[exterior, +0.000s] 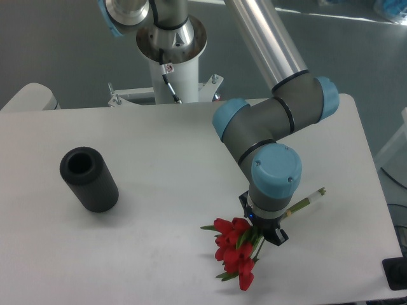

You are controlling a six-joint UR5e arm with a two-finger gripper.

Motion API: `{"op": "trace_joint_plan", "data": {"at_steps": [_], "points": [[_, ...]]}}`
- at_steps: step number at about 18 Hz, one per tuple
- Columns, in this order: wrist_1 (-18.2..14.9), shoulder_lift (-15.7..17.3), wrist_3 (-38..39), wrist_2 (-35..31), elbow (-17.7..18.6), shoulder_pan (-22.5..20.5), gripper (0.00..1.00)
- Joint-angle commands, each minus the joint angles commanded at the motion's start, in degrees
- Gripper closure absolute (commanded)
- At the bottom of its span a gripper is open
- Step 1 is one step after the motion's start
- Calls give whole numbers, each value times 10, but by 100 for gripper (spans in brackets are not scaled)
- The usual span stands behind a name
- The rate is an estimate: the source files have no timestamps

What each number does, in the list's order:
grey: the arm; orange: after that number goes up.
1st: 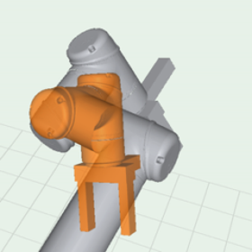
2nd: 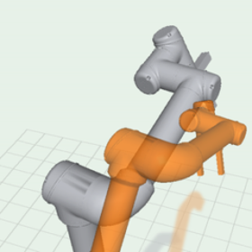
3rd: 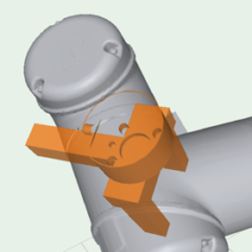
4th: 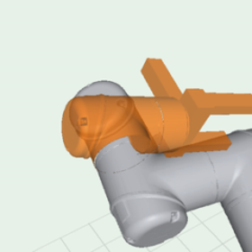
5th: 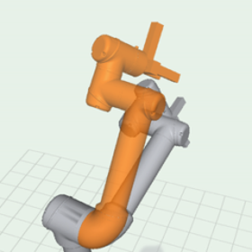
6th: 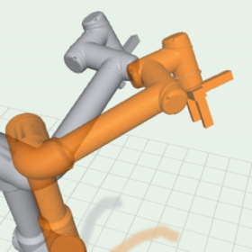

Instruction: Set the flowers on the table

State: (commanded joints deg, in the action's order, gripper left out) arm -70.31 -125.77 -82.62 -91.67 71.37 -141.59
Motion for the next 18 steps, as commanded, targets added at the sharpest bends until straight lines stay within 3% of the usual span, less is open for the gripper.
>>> {"op": "trace_joint_plan", "data": {"at_steps": [10, 18], "points": [[-4, 4, 28, 1, 8, -1, 83], [-14, 39, 133, 3, 74, 0, 87]]}}
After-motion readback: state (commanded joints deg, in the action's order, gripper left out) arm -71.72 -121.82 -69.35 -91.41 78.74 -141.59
